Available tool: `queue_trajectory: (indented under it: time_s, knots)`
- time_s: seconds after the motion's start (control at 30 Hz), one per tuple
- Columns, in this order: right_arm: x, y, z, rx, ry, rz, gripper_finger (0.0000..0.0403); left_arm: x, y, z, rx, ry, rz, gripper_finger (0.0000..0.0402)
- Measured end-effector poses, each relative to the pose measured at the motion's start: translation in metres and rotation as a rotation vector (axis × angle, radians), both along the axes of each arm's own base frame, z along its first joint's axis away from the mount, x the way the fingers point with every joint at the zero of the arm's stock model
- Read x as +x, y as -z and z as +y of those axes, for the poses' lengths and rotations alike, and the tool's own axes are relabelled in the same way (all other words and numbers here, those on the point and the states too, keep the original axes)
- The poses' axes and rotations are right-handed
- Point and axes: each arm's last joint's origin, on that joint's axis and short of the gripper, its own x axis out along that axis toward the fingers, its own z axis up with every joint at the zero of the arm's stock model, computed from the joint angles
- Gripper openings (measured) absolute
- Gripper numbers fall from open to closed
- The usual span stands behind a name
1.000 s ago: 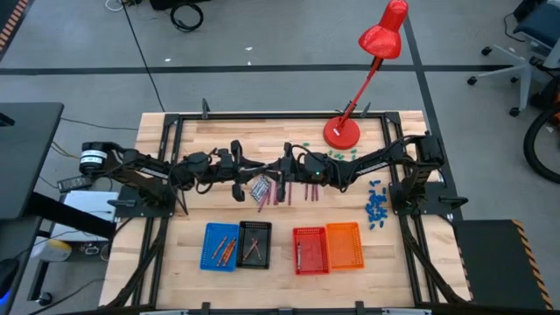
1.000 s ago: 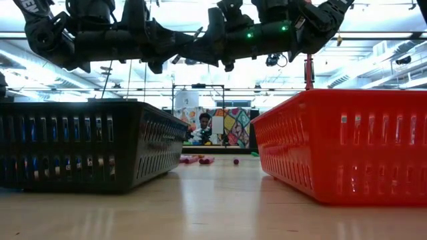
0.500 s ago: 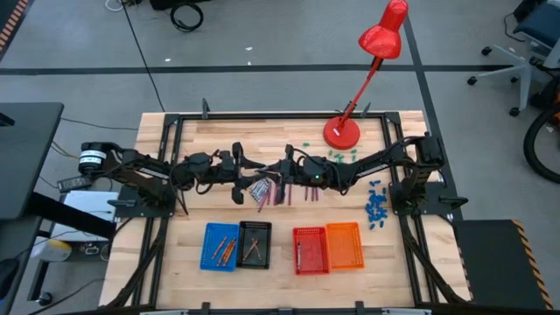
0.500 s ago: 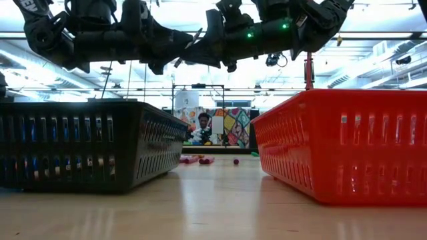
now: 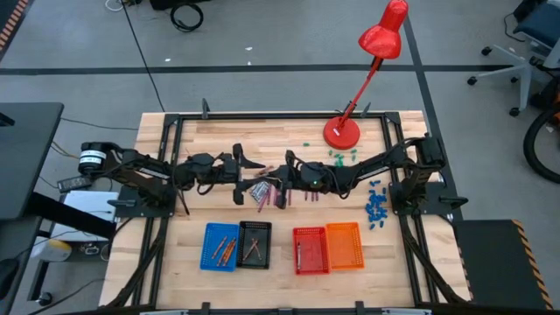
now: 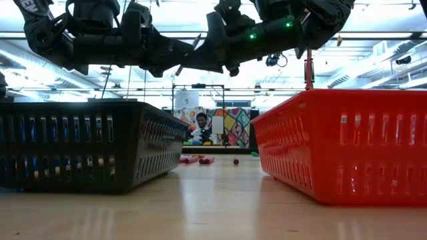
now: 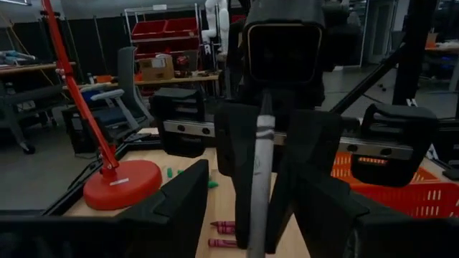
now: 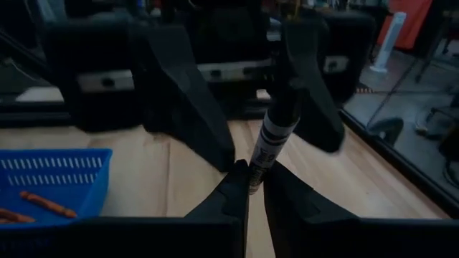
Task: Sort crayons
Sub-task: Put the black crayon into the red basket
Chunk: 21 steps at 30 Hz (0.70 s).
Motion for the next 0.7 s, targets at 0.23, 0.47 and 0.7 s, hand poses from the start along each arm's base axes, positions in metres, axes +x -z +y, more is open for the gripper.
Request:
queue_trajectory:
  time_s: [0.23, 0.47, 0.7]
  knots:
    - [-0.011, -0.010, 0.002, 0.062, 0.018, 0.077, 0.0039, -0.007, -0.008, -0.001, -0.004, 0.001, 0.007, 0.0201]
    - [-0.022, -0.008, 0.014, 0.219, -0.026, 0.195, 0.0039, -0.012, -0.003, -0.013, -0.028, 0.058, 0.141, 0.0201]
    - [-0.028, 0.001, 0.037, 0.528, -0.133, 0.304, 0.0039, -0.014, 0.009, -0.024, -0.034, 0.105, 0.265, 0.0201]
